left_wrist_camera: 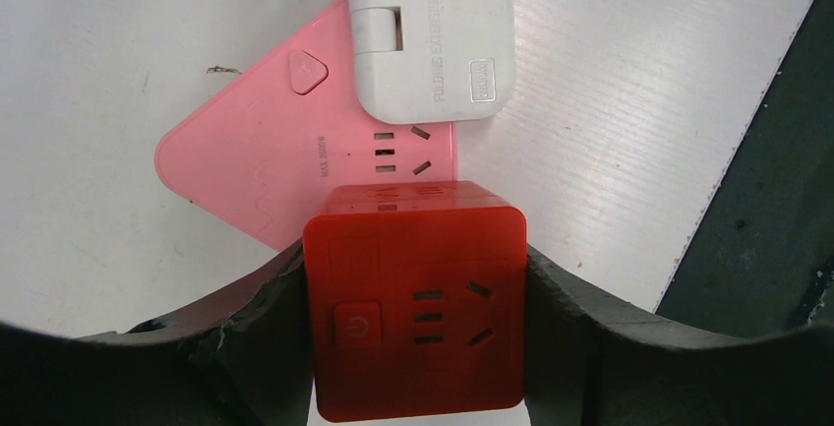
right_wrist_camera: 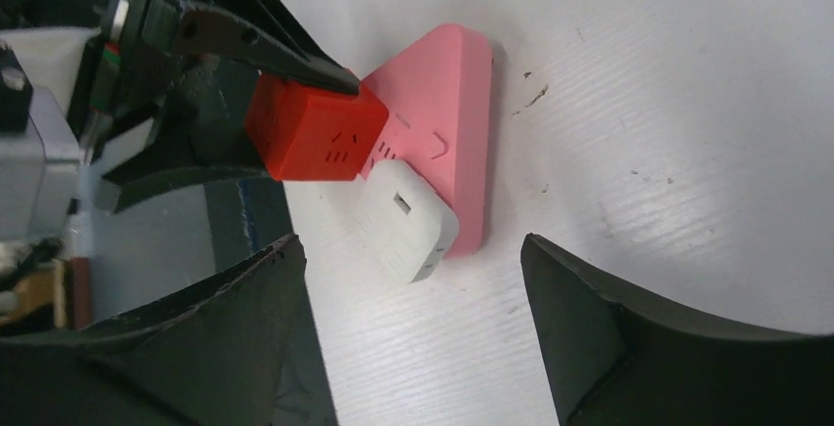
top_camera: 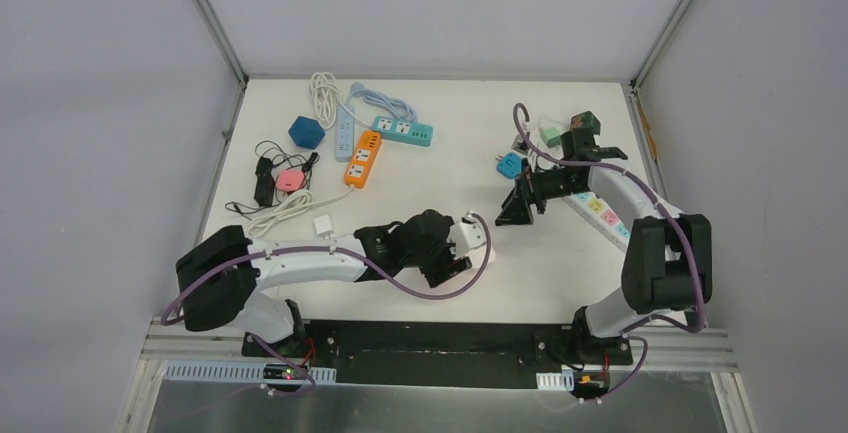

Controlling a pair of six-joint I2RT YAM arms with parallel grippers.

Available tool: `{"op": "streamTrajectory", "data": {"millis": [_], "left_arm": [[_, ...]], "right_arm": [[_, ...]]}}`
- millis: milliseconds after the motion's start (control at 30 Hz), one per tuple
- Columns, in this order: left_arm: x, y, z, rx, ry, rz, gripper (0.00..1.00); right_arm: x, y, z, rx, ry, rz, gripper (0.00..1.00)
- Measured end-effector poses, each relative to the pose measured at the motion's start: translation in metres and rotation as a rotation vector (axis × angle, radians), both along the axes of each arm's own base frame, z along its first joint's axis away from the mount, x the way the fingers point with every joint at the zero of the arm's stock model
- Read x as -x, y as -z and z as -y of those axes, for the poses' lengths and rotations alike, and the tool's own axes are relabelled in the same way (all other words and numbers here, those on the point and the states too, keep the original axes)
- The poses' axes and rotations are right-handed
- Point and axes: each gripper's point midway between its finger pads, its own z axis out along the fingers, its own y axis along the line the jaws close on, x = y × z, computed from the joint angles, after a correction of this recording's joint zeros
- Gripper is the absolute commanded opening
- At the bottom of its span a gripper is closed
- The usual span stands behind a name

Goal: Pull the plug off the socket
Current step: Remove the plug from the socket.

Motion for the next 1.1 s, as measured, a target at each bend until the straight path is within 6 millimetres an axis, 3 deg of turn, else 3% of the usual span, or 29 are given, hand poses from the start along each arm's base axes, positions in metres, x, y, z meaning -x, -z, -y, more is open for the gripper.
{"op": "streamTrajectory", "data": {"millis": [167, 233, 433, 600, 900, 1100], "left_arm": [[0.003, -0.002, -0.005, 0.039, 0.016, 0.010, 0.05], [0.004, -0.002, -0.006, 0.051, 0.033, 0.007, 0.00], [0.001, -0.004, -0.006, 0.099, 0.066, -0.016, 0.00], [-0.005, -0.007, -0.006, 0.148, 0.069, -0.038, 0.00], [-0.012, -0.019, -0.007, 0.252, 0.069, -0.147, 0.00], [-0.007, -0.023, -0.002, 0.294, 0.099, -0.200, 0.00]], "right_arm": [[0.006, -0.005, 0.006, 0.035, -0.092, 0.236, 0.93], [0.015, -0.005, 0.011, 0.043, -0.144, 0.368, 0.98], [0.048, 0.012, 0.015, 0.067, -0.321, 0.653, 1.00], [0.066, 0.028, 0.003, 0.093, -0.482, 0.804, 1.00], [0.065, 0.049, -0.013, 0.157, -0.642, 0.970, 0.99], [0.056, 0.053, -0.022, 0.188, -0.671, 1.055, 0.94]]}}
